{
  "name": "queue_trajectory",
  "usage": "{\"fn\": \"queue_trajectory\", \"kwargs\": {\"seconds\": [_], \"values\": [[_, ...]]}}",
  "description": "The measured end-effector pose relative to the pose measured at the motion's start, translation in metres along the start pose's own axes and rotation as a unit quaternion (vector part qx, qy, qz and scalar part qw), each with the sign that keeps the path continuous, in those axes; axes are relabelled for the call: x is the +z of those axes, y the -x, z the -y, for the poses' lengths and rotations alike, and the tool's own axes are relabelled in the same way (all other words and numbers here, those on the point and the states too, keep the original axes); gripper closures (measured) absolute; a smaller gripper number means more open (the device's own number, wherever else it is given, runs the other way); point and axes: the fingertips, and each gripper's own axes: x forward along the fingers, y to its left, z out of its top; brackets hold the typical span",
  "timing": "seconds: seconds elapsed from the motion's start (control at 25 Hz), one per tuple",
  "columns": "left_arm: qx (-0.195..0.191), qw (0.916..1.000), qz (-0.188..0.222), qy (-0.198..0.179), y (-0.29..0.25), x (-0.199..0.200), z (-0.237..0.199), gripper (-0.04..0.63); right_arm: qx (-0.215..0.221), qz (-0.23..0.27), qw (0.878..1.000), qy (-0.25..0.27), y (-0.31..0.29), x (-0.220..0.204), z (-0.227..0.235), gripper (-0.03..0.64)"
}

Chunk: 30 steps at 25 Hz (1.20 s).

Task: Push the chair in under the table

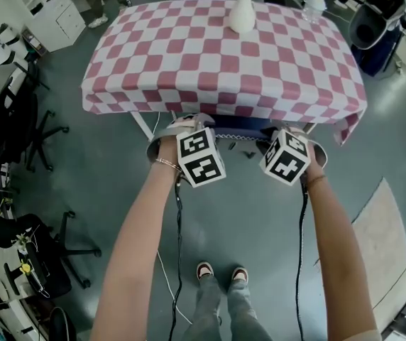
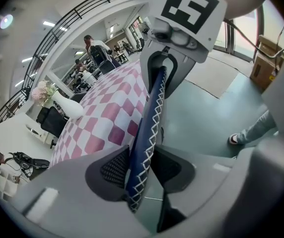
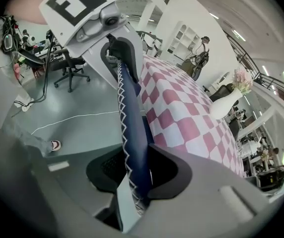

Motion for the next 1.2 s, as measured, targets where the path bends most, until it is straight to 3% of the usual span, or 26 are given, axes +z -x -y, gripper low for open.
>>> {"fn": "queue_trajectory", "kwargs": {"seconds": [0.16,0.56,0.72,0.92,1.2], "values": [[-0.001,1.0,0.004,-0.002,-0.001,0.001,-0.003,0.466,0.017,0.01,1.0,-0.003,-0.002,0.001,0.004,0.506],[0.009,0.9999,0.002,-0.009,-0.003,0.002,0.002,0.465,-0.001,0.003,1.0,0.009,-0.005,-0.002,-0.001,0.503],[-0.004,0.9999,0.002,-0.012,-0.002,0.001,0.003,0.46,0.011,-0.011,1.0,0.013,-0.006,-0.003,-0.004,0.503],[-0.009,0.9997,0.011,-0.019,0.0,0.001,0.006,0.443,-0.008,-0.011,1.0,0.024,-0.007,-0.005,-0.007,0.495],[0.007,0.9974,0.052,0.049,0.031,0.001,0.007,0.385,-0.024,0.011,1.0,0.015,0.0,0.0,-0.008,0.448]]}}
